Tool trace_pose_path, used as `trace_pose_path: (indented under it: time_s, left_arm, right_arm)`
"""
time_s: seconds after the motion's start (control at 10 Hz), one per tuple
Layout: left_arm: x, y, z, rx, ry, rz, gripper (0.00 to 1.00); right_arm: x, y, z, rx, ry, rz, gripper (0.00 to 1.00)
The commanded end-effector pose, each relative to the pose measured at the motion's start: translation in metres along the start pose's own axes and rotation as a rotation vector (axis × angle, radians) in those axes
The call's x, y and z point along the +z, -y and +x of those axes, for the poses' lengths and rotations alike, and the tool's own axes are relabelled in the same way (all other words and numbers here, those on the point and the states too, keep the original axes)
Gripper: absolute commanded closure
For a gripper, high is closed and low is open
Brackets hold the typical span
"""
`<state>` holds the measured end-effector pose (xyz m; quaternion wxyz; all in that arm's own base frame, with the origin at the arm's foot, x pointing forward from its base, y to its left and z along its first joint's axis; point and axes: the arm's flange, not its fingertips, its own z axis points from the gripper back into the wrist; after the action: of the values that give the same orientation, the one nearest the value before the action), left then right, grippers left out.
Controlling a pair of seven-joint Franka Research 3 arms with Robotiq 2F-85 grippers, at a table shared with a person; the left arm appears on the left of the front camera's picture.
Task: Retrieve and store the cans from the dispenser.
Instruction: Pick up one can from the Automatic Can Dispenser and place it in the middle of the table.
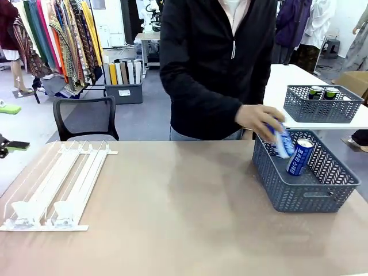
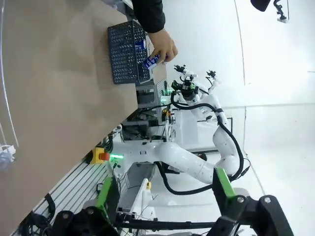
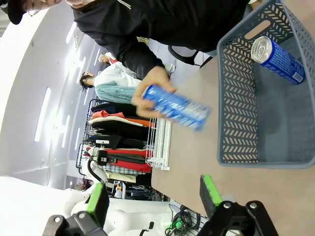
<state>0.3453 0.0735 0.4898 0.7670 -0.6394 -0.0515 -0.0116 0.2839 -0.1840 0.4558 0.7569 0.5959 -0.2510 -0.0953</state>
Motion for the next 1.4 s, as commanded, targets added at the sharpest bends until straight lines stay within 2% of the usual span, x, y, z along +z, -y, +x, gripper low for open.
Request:
trace_pose_path:
  time_s: [0.0,1.3]
  left_arm:
    - [-0.0074,0.0143,0.0041,-0.023,0.006,0.008,0.00]
    - [-0.0074,0.0143,0.0041,-0.023,0.006,0.008,0.00]
  right_arm:
    - [-0.0010,-0.0033,0.0036,0.011,0.016,0.026,0.00]
    - [-0.0010,-0.0033,0.0036,0.011,0.016,0.026,0.00]
